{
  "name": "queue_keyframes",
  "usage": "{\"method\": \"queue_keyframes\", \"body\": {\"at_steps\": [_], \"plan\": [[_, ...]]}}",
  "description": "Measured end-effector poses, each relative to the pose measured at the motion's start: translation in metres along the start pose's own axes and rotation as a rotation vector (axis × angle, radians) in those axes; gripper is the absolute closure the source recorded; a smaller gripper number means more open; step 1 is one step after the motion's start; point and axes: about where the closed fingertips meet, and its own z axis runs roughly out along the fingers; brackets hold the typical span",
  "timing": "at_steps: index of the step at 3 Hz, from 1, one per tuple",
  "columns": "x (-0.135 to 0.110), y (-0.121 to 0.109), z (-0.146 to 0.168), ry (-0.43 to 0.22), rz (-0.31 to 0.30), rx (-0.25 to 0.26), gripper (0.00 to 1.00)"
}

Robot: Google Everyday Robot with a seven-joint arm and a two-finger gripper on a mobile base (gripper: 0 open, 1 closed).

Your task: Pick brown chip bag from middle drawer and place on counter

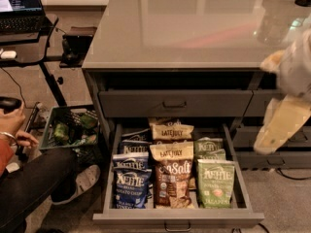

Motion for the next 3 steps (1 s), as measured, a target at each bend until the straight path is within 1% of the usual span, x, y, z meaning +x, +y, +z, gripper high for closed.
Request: {"method": "queue_keyframes", "body": {"at_steps": [1,2,3], "plan": [[0.021,0.023,0.051,-0.048,0.015,-0.019,0.00],[0.033,0.037,0.100,-0.118,0.013,-0.007,0.00],[0.033,0.037,0.100,-0.118,0.013,-0.007,0.00]]}}
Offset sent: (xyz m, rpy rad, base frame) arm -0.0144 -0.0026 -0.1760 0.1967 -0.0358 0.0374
